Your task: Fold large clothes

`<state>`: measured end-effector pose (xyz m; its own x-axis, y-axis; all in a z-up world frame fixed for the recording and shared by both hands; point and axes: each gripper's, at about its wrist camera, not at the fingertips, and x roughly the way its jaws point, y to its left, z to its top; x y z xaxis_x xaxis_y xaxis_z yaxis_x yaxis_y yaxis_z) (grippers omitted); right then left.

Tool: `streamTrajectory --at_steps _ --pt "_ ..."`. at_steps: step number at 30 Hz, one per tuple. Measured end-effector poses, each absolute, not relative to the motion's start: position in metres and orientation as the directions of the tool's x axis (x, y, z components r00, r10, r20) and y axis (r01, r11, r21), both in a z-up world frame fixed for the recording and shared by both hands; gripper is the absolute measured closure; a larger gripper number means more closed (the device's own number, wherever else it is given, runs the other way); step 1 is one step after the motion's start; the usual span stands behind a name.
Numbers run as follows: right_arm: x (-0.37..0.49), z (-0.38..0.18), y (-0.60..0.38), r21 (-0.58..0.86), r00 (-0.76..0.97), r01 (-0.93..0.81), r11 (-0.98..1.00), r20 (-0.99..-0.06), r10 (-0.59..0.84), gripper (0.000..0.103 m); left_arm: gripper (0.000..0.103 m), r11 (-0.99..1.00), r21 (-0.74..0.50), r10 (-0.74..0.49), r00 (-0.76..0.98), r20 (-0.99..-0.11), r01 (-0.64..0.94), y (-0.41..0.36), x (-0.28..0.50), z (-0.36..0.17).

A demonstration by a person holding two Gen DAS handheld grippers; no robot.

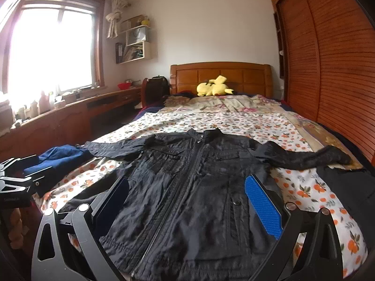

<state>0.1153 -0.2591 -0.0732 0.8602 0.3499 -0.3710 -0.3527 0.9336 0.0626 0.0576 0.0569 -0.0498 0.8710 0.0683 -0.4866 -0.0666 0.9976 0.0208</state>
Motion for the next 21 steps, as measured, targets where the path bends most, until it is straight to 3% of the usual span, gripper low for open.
streamTrajectory --at_steps 21 --pt "0.211 -0.122 -0.163 0.023 0.751 -0.540 0.841 -0.438 0.494 0.007 0.002 0.957 0.068 0.266 0.755 -0.599 -0.283 0.153 0.125 -0.118"
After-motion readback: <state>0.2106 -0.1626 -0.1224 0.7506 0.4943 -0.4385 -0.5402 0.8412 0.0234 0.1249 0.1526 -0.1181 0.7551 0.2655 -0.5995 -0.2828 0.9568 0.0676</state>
